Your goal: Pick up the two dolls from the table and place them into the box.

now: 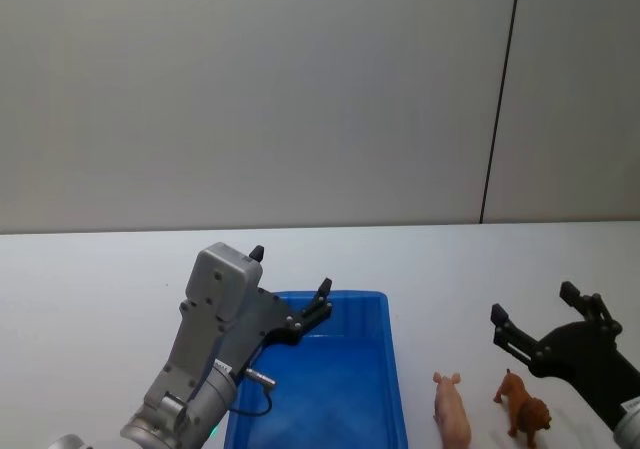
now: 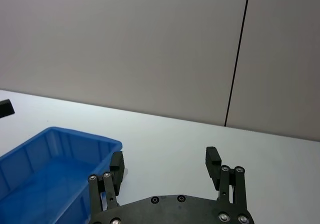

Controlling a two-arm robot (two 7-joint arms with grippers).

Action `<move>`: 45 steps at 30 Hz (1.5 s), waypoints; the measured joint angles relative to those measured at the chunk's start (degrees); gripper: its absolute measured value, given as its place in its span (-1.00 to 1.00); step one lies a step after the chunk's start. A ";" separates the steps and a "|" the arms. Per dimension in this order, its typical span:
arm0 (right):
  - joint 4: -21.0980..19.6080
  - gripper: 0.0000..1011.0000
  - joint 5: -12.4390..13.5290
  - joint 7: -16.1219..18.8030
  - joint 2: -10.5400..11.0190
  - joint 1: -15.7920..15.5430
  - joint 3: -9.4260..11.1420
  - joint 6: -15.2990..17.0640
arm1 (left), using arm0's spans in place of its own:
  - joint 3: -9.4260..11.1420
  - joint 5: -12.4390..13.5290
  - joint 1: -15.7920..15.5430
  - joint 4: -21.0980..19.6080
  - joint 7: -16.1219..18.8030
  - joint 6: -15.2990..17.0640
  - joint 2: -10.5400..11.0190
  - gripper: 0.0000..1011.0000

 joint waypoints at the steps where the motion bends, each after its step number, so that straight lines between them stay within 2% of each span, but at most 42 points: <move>1: 0.00 0.98 0.35 0.36 0.32 -0.13 0.20 0.66 | 0.00 0.00 0.00 0.00 0.00 0.00 0.00 0.98; 11: 0.02 0.98 1.97 3.29 2.96 -1.44 1.49 5.07 | 0.00 0.00 0.00 0.00 0.00 0.00 0.00 0.98; 20: 1.00 0.98 2.09 6.31 4.90 -2.52 2.02 8.43 | 0.00 0.00 0.00 0.00 0.00 0.00 0.00 0.98; 28: 2.64 0.98 1.06 8.05 5.17 -2.53 1.74 10.22 | 0.00 0.00 0.00 0.00 0.00 0.00 0.00 0.98; 36: 4.78 0.98 -0.07 9.12 4.48 -1.63 1.03 11.83 | 0.00 0.00 0.00 0.00 0.00 0.00 0.00 0.98; 41: 6.44 0.78 -0.60 9.62 3.69 -0.75 0.51 12.57 | 0.00 0.00 0.00 0.00 0.00 0.00 0.00 0.98; 45: 7.46 0.55 -0.91 9.86 3.12 -0.12 0.15 13.05 | 0.00 0.00 0.00 0.00 0.00 0.00 0.00 0.98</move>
